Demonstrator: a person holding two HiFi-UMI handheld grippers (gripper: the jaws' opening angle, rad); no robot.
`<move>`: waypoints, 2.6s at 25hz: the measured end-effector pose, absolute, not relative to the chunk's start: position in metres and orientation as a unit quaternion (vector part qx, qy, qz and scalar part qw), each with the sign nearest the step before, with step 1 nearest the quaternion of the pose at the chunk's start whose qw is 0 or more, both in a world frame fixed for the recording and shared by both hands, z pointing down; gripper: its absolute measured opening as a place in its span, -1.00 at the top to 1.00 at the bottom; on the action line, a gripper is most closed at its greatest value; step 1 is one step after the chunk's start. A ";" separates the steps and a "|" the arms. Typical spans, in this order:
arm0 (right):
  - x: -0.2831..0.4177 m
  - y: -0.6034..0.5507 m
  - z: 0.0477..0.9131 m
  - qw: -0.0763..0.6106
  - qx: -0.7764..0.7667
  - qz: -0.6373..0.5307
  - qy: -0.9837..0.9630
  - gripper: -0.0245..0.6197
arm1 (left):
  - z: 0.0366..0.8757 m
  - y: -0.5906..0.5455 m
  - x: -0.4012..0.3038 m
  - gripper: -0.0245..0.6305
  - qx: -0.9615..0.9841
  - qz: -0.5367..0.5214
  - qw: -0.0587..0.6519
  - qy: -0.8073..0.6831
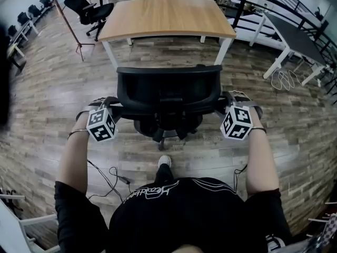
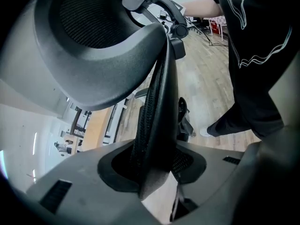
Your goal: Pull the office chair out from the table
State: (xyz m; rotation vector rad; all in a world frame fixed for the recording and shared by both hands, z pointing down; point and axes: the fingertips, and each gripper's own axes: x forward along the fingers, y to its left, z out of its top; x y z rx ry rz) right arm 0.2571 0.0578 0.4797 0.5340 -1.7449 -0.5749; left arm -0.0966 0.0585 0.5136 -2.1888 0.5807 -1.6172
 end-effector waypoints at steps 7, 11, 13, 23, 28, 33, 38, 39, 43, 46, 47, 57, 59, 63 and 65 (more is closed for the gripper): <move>0.268 0.066 0.468 0.533 0.327 -0.240 -0.743 0.15 | 0.508 0.078 -0.119 0.14 -0.793 -0.531 0.109 0.276; 0.290 0.094 0.448 0.484 0.378 -0.208 -0.762 0.10 | 0.484 0.107 -0.137 0.07 -0.822 -0.449 0.054 0.347; 0.296 0.116 0.438 0.447 0.393 -0.178 -0.784 0.10 | 0.472 0.129 -0.136 0.07 -0.839 -0.394 0.031 0.374; 0.241 0.275 0.347 0.086 0.276 0.057 -0.956 0.12 | 0.349 0.286 -0.034 0.07 -0.918 -0.026 -0.032 0.395; 0.234 0.319 0.314 -0.015 0.247 0.104 -0.963 0.71 | 0.280 0.346 0.043 0.38 -0.947 0.111 -0.071 0.294; 0.221 0.362 0.300 -0.062 0.199 0.142 -0.968 0.78 | 0.270 0.364 0.103 0.88 -0.956 0.117 -0.105 0.249; 0.204 0.393 0.299 -0.070 0.181 0.162 -0.968 0.78 | 0.290 0.380 0.125 0.91 -0.959 0.102 -0.139 0.226; 0.199 0.398 0.302 -0.068 0.181 0.165 -0.967 0.78 | 0.291 0.385 0.125 0.91 -0.959 0.103 -0.144 0.222; 0.170 0.422 0.305 -0.063 0.173 0.161 -0.970 0.80 | 0.290 0.409 0.106 0.91 -0.958 0.108 -0.147 0.222; 0.144 0.443 0.308 -0.049 0.174 0.154 -0.971 0.80 | 0.290 0.427 0.083 0.91 -0.954 0.112 -0.148 0.237; 0.137 0.450 0.308 -0.045 0.174 0.154 -0.972 0.80 | 0.290 0.433 0.075 0.91 -0.953 0.112 -0.147 0.242; 0.108 0.500 0.309 -0.038 0.202 0.135 -0.969 0.80 | 0.291 0.480 0.045 0.91 -0.958 0.098 -0.117 0.245; 0.108 0.503 0.310 -0.041 0.208 0.137 -0.968 0.80 | 0.293 0.484 0.045 0.91 -0.958 0.100 -0.122 0.239; 0.104 0.508 0.308 -0.038 0.212 0.137 -0.967 0.80 | 0.292 0.488 0.042 0.91 -0.958 0.108 -0.140 0.227; 0.102 0.509 0.307 -0.037 0.213 0.136 -0.967 0.80 | 0.291 0.489 0.039 0.91 -0.958 0.112 -0.145 0.221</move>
